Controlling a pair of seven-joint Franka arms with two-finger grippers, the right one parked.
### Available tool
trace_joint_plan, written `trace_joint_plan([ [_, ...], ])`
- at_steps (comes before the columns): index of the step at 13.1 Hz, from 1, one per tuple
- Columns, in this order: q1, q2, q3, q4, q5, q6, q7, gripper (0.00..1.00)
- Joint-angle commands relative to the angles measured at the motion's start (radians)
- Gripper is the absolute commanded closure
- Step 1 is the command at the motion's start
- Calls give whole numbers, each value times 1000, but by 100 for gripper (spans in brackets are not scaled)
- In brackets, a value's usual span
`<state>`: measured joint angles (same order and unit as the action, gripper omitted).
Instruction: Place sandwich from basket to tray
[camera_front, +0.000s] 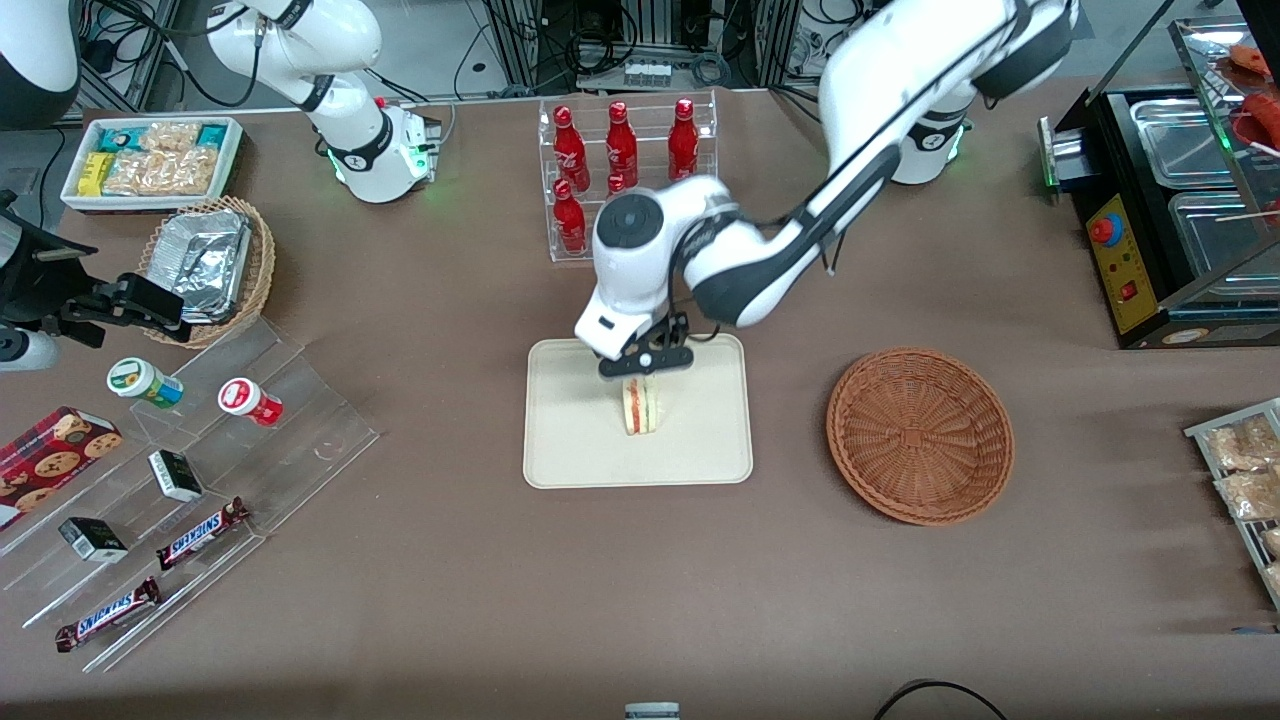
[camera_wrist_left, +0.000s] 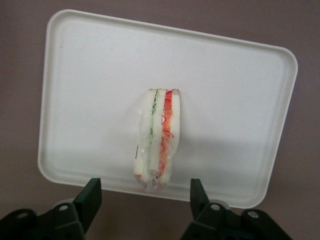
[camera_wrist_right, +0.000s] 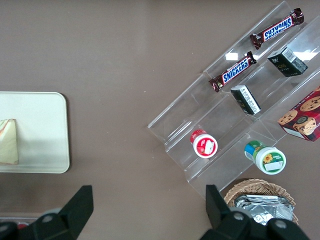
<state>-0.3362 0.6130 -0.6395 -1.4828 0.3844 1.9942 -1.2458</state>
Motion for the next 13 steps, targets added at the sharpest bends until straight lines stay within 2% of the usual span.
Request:
trace_joint_plan([
  [1,40,-209,11,-37,-80,-162,-14,0],
  [3,121,-330,9,-42,-168,-309,6,0],
  [5,178,-418,11,-48,-197,-401,61,0],
  [7,285,-484,11,-50,-246,-494,211,0],
  [10,437,-562,12,-76,-266,-548,421,0],
  [11,542,-594,12,-80,-304,-572,574,0],
  [13,662,-625,12,-92,-325,-586,754,0],
])
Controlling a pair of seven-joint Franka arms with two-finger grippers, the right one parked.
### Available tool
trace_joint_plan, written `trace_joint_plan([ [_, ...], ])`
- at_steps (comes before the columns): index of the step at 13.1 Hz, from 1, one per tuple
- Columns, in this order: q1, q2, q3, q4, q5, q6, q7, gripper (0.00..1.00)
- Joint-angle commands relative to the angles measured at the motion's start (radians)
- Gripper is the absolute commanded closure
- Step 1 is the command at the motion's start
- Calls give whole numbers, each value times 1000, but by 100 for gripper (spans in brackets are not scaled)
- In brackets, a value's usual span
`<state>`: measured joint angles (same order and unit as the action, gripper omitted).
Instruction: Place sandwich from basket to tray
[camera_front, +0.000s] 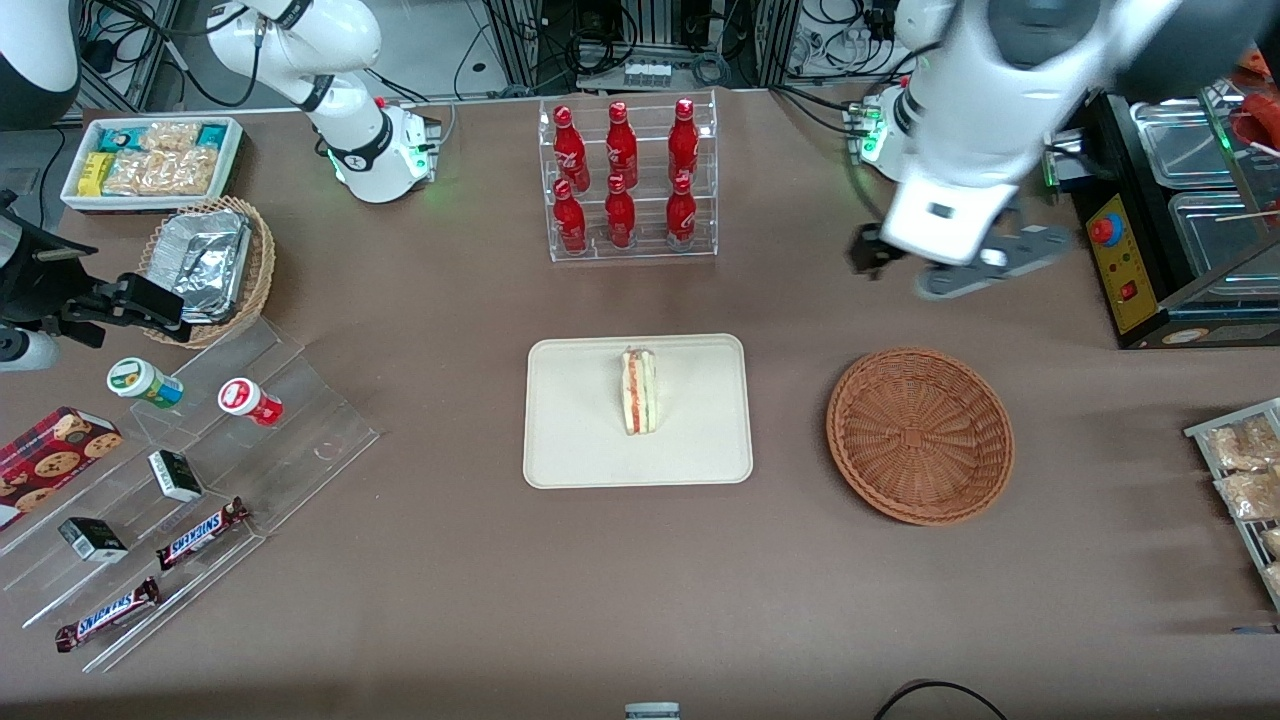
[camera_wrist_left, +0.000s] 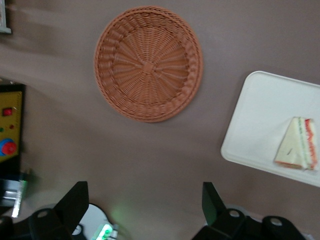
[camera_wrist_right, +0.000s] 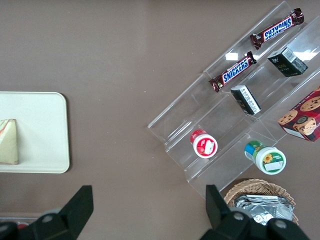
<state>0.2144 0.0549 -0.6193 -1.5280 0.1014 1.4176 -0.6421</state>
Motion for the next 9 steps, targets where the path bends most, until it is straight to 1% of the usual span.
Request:
trace_joint_plan([
  [1,159,-76,-7,-50,-42,-9,226,0],
  [3,251,-87,6,-57,-48,-22,400,0],
  [4,290,-96,6,-63,-60,-22,459,0],
  [5,307,-98,10,-63,-62,-20,485,0],
  [6,286,-98,71,-63,-65,-16,498,0],
  [7,190,-99,170,-61,-71,-17,525,0],
  [8,68,-101,323,-60,-74,-17,544,0],
  [9,-51,-112,454,-64,-83,-14,547,0],
])
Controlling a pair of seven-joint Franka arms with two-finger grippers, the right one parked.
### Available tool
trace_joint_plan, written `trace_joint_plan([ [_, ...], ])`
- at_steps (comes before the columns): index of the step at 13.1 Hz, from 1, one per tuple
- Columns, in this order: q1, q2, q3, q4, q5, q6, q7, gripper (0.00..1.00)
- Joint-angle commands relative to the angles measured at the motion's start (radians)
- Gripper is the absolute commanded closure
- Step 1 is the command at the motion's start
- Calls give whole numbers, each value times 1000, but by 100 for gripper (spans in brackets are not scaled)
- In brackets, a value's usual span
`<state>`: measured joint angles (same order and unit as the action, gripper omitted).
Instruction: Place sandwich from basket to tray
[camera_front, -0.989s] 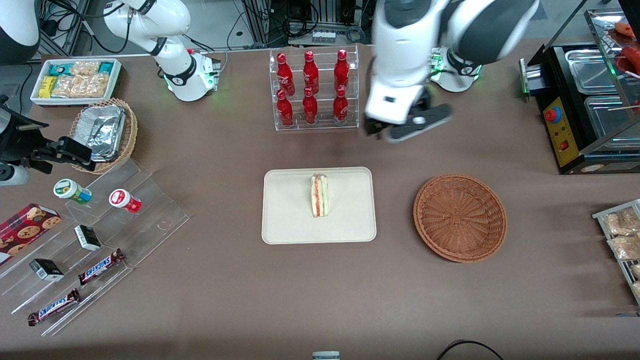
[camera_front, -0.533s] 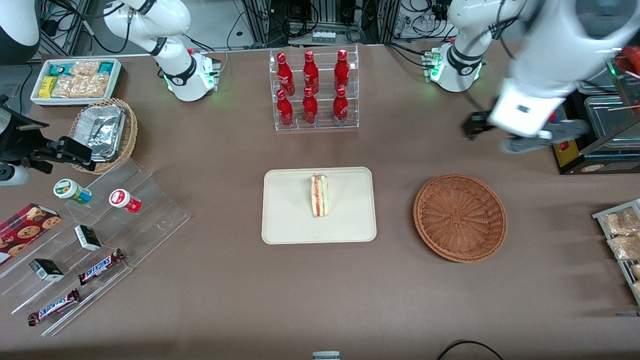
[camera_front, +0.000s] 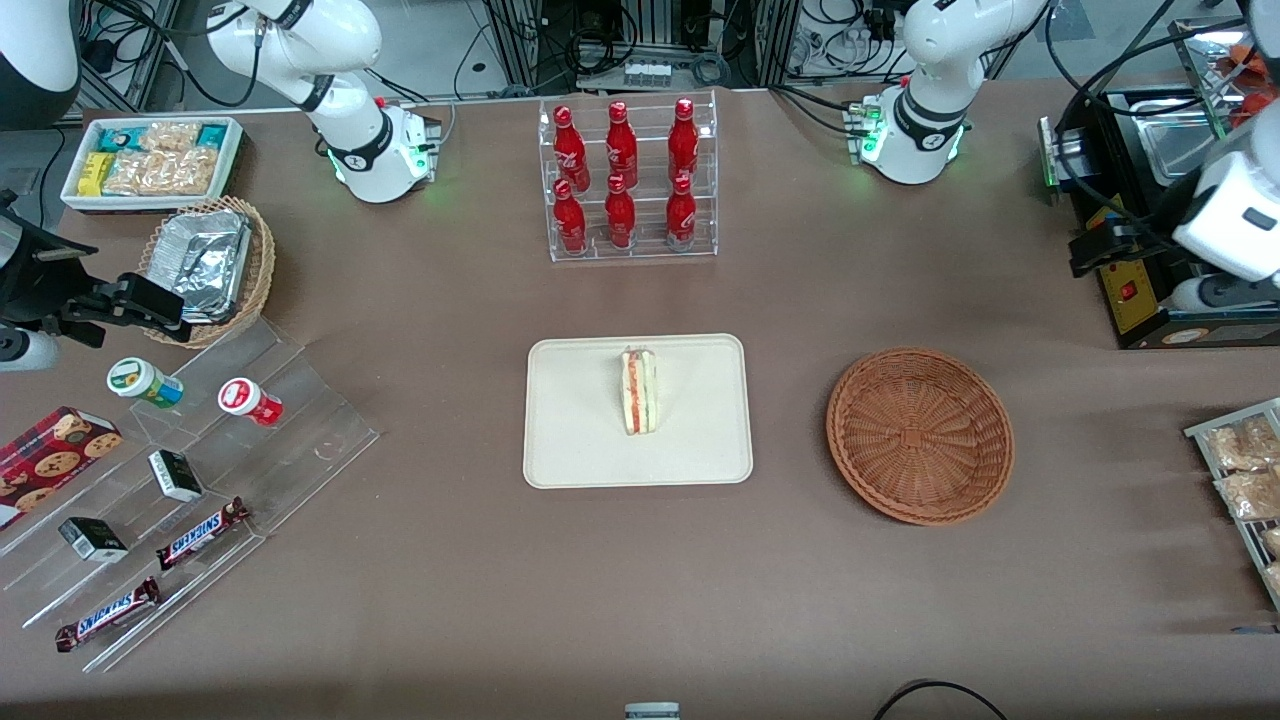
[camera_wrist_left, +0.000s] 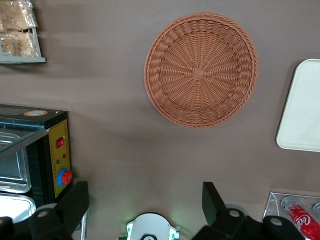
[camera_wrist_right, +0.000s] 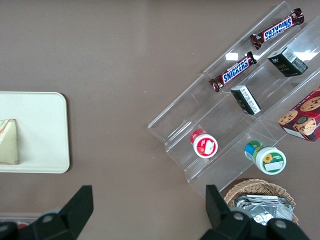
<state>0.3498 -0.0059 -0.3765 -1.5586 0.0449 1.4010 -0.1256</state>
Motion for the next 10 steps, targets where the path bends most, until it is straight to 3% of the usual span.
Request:
trace_joint_plan([
  [1,-242,-55,275,-40,-30,4,32,0],
  [4,-284,-94,300,-87,-30,27,30,0],
  [9,-284,-68,300,-41,-30,24,30,0],
  [10,-278,-68,303,-38,-68,26,35,0],
])
